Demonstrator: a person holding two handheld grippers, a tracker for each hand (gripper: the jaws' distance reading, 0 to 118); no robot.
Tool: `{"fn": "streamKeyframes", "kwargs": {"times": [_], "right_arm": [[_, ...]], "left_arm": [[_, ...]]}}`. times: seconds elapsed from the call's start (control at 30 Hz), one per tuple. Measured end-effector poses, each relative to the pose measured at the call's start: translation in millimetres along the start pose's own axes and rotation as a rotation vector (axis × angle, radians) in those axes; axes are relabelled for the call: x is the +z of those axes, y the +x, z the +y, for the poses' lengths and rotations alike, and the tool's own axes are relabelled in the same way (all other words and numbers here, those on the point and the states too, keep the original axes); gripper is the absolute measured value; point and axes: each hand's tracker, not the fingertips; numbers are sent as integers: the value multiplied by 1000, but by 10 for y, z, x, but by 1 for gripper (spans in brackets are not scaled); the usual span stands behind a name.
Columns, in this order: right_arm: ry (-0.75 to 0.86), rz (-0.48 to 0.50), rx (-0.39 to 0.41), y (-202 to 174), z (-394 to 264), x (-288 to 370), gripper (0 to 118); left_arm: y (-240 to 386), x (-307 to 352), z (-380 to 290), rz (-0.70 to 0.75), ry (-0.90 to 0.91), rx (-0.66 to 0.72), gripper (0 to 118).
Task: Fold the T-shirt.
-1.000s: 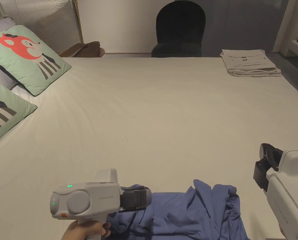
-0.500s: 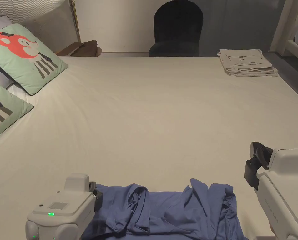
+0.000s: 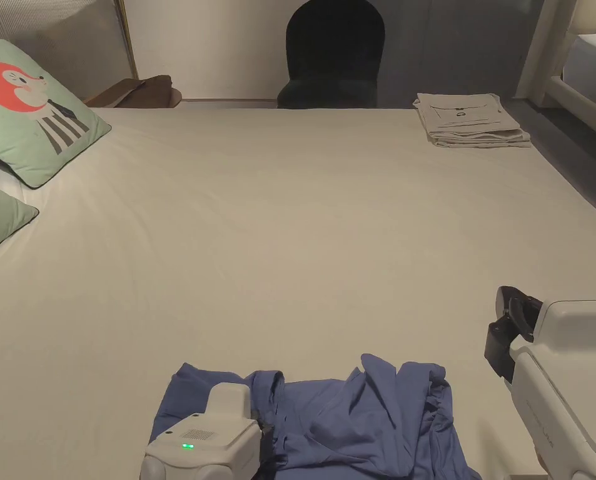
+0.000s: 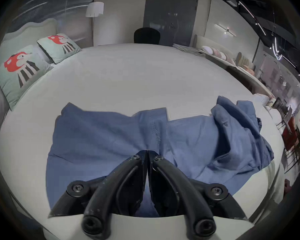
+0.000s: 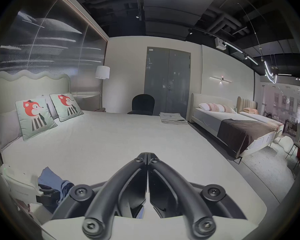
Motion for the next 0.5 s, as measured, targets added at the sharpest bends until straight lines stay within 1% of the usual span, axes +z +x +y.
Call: {"fn": "streamKeyframes", "kwargs": {"times": [0.17, 0.23, 0.27, 0.4, 0.5], "right_arm": [[0, -11, -6, 24, 4, -3, 0], [0, -12, -8, 26, 5, 0, 0], [-1, -12, -6, 25, 6, 0, 0], [-4, -6, 2, 8, 8, -27, 0], [-4, -1, -1, -28, 15, -46, 0]], "left_arm": [[129, -28, 26, -119, -30, -10, 0], [125, 17, 60, -100, -29, 0, 0], [73, 71, 89, -134, -19, 23, 0], [-313, 405, 290, -330, 17, 184, 0], [-707, 580, 413, -417, 12, 292, 0]]}}
